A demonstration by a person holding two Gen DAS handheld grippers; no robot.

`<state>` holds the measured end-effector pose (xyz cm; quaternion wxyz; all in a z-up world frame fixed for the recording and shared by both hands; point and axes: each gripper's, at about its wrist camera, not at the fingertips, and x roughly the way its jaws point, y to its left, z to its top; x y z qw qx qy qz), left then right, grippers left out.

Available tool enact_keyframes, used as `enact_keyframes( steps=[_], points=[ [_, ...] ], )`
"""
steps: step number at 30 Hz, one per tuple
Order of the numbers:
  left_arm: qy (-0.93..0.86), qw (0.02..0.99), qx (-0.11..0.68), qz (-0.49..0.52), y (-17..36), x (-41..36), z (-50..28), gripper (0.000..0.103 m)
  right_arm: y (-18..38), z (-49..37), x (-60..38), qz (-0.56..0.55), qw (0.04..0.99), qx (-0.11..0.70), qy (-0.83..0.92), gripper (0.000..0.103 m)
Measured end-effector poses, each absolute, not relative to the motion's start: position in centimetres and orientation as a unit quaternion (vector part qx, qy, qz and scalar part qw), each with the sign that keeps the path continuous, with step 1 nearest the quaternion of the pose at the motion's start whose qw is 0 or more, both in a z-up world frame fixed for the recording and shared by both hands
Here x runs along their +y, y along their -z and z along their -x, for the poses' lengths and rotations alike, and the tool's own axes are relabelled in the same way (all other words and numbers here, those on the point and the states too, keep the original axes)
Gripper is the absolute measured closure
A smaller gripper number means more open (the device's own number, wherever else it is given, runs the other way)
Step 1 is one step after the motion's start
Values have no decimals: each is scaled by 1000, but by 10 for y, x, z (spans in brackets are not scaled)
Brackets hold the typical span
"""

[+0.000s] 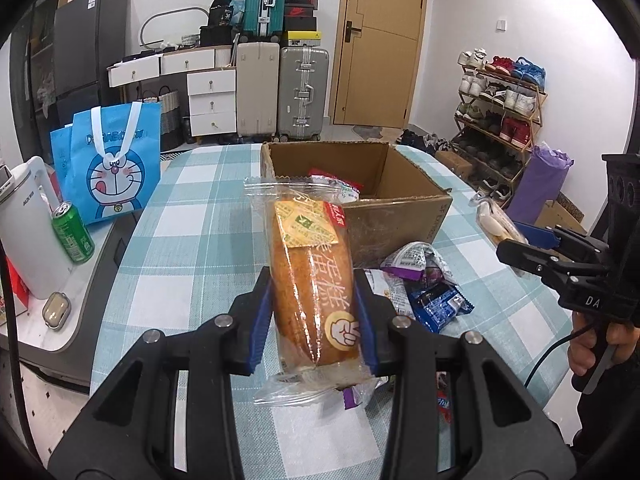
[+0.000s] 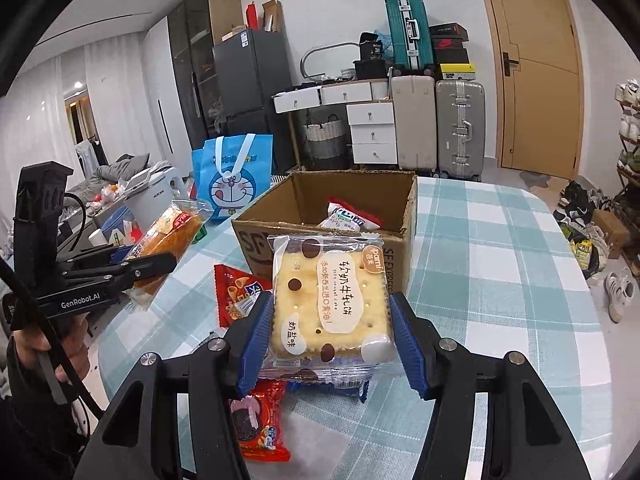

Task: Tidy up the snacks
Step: 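Lift both held snacks and carry them over the cardboard box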

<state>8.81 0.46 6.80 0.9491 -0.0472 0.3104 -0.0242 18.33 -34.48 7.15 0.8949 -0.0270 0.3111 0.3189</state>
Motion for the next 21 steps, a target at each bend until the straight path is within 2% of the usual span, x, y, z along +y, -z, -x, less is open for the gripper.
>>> enact_keyframes(
  steps=[21],
  points=[
    [19,957,288,38,-95,-6,-145,69,-94,-220,-339,-33,896,306,-321,45]
  ],
)
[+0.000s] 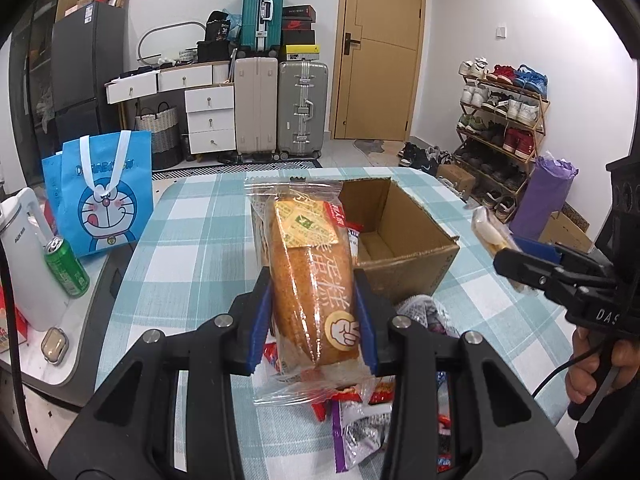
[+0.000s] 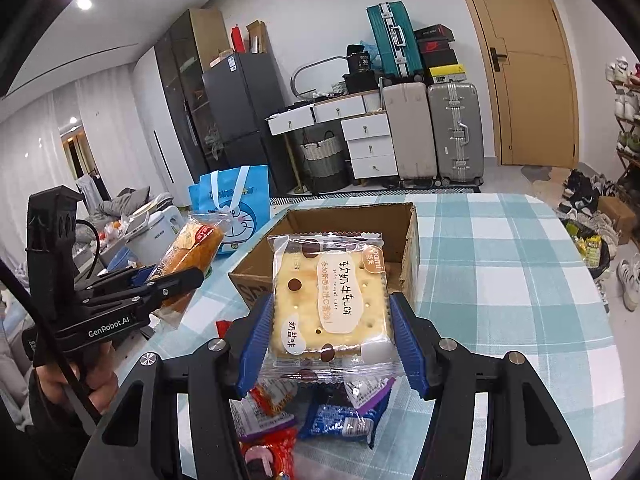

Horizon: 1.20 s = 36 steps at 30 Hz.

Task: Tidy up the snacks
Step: 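Lift both held snacks and carry them over the cardboard box, then lower both snacks into the box and open both grippers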

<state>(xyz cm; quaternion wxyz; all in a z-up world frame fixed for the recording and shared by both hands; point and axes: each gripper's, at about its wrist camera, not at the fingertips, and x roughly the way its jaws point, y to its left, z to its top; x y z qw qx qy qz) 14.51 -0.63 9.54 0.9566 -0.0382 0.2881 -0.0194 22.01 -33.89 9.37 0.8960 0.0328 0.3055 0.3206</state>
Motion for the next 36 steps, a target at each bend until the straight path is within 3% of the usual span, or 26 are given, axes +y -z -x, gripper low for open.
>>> enact_keyframes(
  steps=[10,36],
  points=[
    [13,958,285,32,-106,-10,-184,69,-91,-249,-322,-41,892,319,-319,45],
    [-8,941,337,34,-63,-9,-270,69,-73,-313,-294,-61,875,371,-304,45]
  ],
)
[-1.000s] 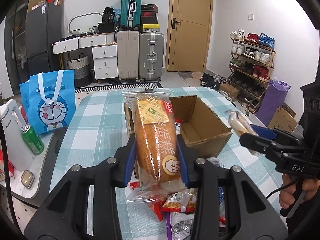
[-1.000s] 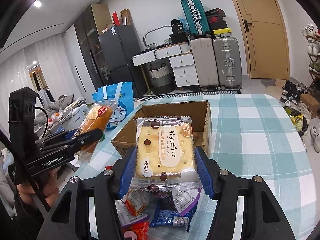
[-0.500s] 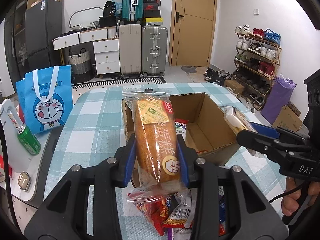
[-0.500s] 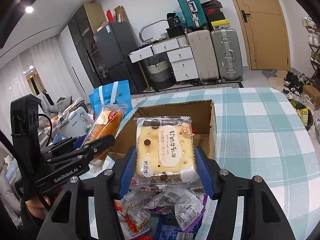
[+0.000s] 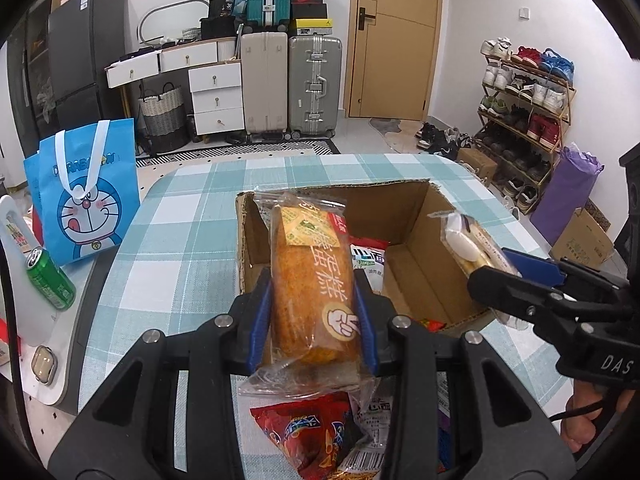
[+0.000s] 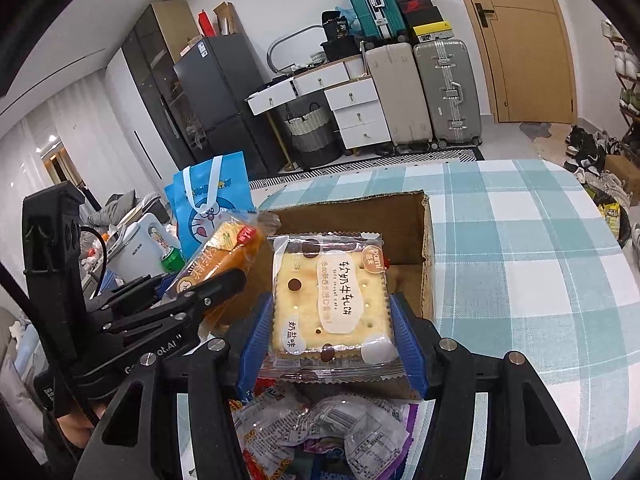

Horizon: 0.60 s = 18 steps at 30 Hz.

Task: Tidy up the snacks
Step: 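Lower both snacks into the box and open both grippers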

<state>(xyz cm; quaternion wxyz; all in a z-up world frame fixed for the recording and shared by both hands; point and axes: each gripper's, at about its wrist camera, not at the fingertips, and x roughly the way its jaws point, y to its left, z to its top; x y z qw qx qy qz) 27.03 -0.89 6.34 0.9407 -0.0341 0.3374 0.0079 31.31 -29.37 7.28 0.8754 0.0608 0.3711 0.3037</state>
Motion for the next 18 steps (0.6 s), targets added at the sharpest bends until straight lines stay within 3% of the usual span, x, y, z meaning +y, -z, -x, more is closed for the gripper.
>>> enact_keyframes(
  steps=[14,16,18],
  points=[
    [-13,936,353,14,-54,-14,-277,68,-59,-328,-290,-70,864,396,-302,44],
    [-13,936,351,16,-55,-14,-276,62,-62,-324,-291,-74,866,390,-305,44],
    [-10,938,347,20,-56,-13,-273,54,-65,-321,-293,-77,864,383,-316,33]
  ],
)
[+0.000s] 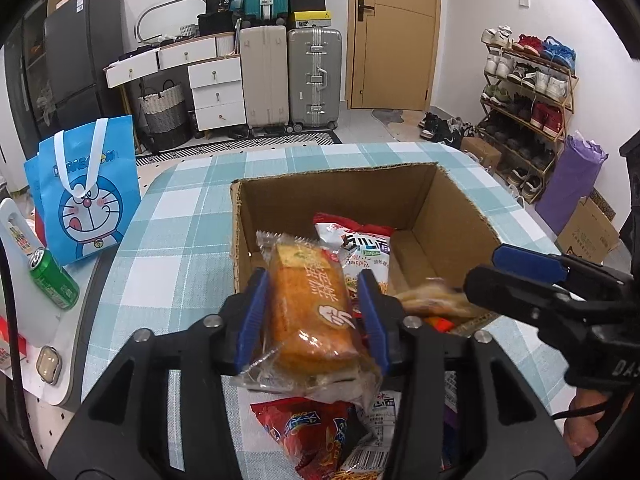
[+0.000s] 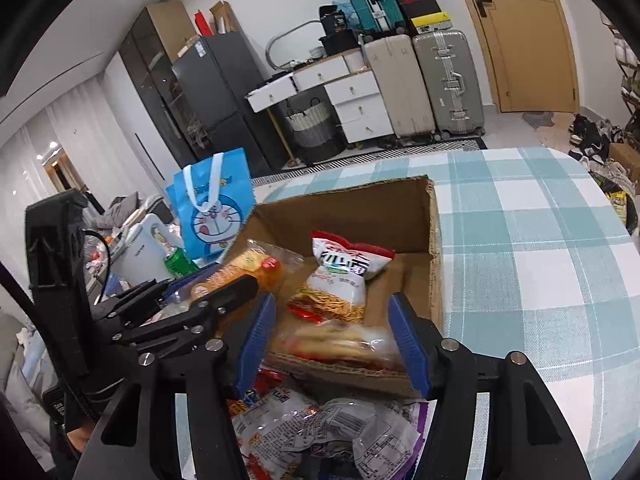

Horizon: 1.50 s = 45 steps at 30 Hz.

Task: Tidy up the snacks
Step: 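Lower both snacks into the box and open both grippers, then move both grippers back to the remaining snacks, right toward the blue packet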

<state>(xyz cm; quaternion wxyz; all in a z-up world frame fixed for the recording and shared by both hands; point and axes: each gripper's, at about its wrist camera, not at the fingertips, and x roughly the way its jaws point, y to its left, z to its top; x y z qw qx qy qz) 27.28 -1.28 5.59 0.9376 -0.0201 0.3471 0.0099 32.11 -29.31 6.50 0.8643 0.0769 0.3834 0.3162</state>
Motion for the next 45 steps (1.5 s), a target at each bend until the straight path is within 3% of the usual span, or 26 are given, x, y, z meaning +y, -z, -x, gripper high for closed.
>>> enact_keyframes(
  steps=[2,4,6,9,24,45],
  points=[
    [-7,940,340,26,-59,-9,-266,40,-68,-316,-296,-72,867,377,-319,24],
    [-7,942,333,32,-62,-5,-257,17,-72,-309,-298,-58,873,369,-315,17],
    [-6,946,323,37,-66,-2,-245,16,-75,-301,-302,-43,877,364,-310,4],
    [-4,948,317,40,-68,3,-227,1,-79,-286,-314,-33,887,346,-303,1],
    [-6,944,329,35,-49,12,-150,1,-57,-243,-354,-27,885,373,-278,1],
    [-11,925,377,51,-29,22,-138,1,-14,-240,-340,25,858,442,-259,1]
  ],
)
